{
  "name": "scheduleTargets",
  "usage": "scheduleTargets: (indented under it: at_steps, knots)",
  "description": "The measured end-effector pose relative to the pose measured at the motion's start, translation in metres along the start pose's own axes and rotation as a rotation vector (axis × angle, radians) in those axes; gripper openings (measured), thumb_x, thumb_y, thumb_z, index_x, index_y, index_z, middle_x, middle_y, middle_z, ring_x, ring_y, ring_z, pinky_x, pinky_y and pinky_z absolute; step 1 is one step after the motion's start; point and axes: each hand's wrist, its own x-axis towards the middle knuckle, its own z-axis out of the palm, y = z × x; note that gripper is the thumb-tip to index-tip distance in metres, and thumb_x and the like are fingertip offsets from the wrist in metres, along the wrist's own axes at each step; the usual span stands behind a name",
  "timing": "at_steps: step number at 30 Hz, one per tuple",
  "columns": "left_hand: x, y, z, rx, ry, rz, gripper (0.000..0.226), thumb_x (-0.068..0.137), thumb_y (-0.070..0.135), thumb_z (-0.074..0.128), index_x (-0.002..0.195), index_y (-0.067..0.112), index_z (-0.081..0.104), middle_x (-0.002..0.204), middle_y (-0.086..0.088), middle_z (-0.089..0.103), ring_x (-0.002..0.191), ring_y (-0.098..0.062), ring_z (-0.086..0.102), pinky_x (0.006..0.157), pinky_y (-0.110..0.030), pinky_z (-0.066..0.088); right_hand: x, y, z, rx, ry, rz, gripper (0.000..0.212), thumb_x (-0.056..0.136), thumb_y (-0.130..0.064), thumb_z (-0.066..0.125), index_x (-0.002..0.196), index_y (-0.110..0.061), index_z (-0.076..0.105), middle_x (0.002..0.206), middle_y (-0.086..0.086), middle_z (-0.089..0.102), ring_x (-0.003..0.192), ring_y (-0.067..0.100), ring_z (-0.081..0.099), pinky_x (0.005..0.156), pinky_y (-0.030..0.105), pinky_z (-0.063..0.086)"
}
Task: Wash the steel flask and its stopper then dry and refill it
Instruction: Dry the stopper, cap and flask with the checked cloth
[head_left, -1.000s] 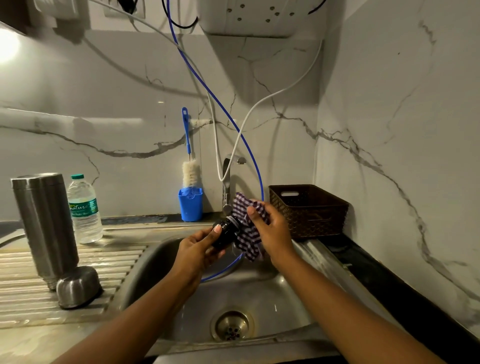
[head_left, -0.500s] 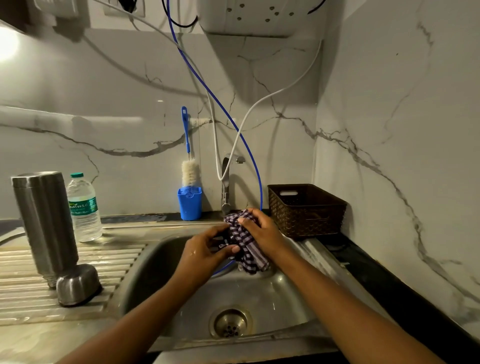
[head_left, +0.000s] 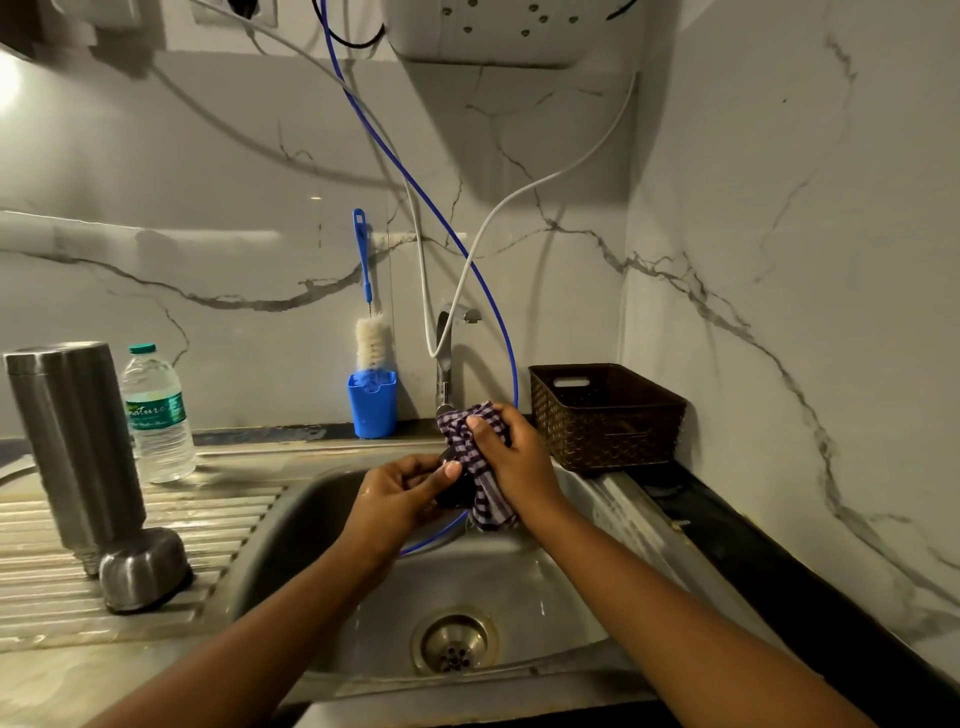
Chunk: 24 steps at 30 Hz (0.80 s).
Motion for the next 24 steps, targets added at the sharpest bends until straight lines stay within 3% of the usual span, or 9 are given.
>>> scheduleTargets:
  at_steps: [5, 10, 13, 16, 18, 20, 22, 24]
  knots:
    - [0.006, -0.005, -0.002, 0.188, 0.075, 0.074, 0.028, 0.076, 0.023, 0.072, 0.103, 0.016, 0.066, 0.093, 0.000, 0.074, 0.088, -0.012, 0.070, 0.073, -0.022, 0.056, 0.001, 0.005, 0.003, -0.027, 0.083, 0.098, 0.036, 0.091, -0.039, 0.056, 0.116, -0.013, 0.058, 0.109, 0.004, 0.065, 0.100, 0.016, 0.060, 0.082, 0.023, 0.048]
    - [0.020, -0.016, -0.018, -0.227, 0.193, -0.124, 0.041, 0.071, 0.026, 0.071, 0.108, 0.010, 0.062, 0.101, -0.010, 0.070, 0.102, -0.027, 0.063, 0.080, -0.037, 0.056, 0.011, 0.008, -0.014, 0.260, 0.187, 0.252, 0.018, 0.090, -0.034, 0.058, 0.101, -0.020, 0.061, 0.102, 0.005, 0.068, 0.098, 0.024, 0.064, 0.087, 0.041, 0.053]
    - [0.025, -0.015, -0.022, -0.423, 0.224, -0.163, 0.033, 0.084, 0.016, 0.064, 0.114, 0.008, 0.054, 0.108, -0.014, 0.066, 0.100, -0.030, 0.062, 0.064, -0.033, 0.058, 0.009, 0.006, -0.019, 0.325, 0.070, 0.259, 0.017, 0.092, -0.030, 0.055, 0.104, -0.020, 0.061, 0.100, 0.001, 0.066, 0.093, 0.017, 0.062, 0.080, 0.031, 0.053]
    - [0.024, -0.014, -0.019, -0.458, 0.189, -0.162, 0.028, 0.090, 0.014, 0.057, 0.117, 0.014, 0.055, 0.111, -0.010, 0.064, 0.097, -0.026, 0.065, 0.068, -0.035, 0.056, -0.002, 0.002, -0.004, 0.267, -0.097, 0.195, 0.023, 0.093, -0.025, 0.053, 0.115, -0.019, 0.057, 0.105, -0.001, 0.063, 0.090, 0.003, 0.059, 0.076, 0.017, 0.049]
    - [0.022, -0.013, -0.020, -0.426, 0.118, -0.147, 0.034, 0.086, 0.018, 0.060, 0.119, 0.013, 0.057, 0.098, -0.005, 0.068, 0.087, -0.020, 0.064, 0.071, -0.034, 0.054, -0.009, 0.001, 0.007, 0.230, -0.173, 0.165, 0.030, 0.094, -0.025, 0.053, 0.124, -0.020, 0.053, 0.109, -0.004, 0.061, 0.093, -0.001, 0.057, 0.077, 0.012, 0.049]
    - [0.022, -0.013, -0.022, -0.337, 0.066, -0.149, 0.045, 0.077, 0.021, 0.064, 0.121, 0.010, 0.058, 0.085, -0.002, 0.070, 0.082, -0.018, 0.064, 0.079, -0.035, 0.052, -0.013, 0.000, 0.013, 0.200, -0.218, 0.146, 0.041, 0.094, -0.026, 0.053, 0.134, -0.022, 0.047, 0.118, -0.007, 0.058, 0.102, 0.000, 0.056, 0.085, 0.014, 0.048]
    - [0.023, -0.014, -0.024, -0.259, 0.083, -0.153, 0.045, 0.077, 0.019, 0.065, 0.121, 0.012, 0.058, 0.100, -0.005, 0.071, 0.101, -0.023, 0.063, 0.089, -0.039, 0.047, -0.013, 0.002, 0.013, 0.178, -0.259, 0.123, 0.050, 0.092, -0.028, 0.056, 0.140, -0.027, 0.041, 0.131, -0.005, 0.054, 0.117, 0.007, 0.053, 0.098, 0.024, 0.046]
    - [0.025, -0.015, -0.026, -0.230, 0.094, -0.156, 0.033, 0.084, 0.016, 0.061, 0.117, 0.016, 0.060, 0.102, -0.005, 0.070, 0.103, -0.023, 0.062, 0.086, -0.036, 0.046, -0.013, 0.004, 0.011, 0.140, -0.310, 0.078, 0.059, 0.089, -0.029, 0.061, 0.142, -0.031, 0.035, 0.140, -0.004, 0.047, 0.125, 0.009, 0.047, 0.104, 0.031, 0.042]
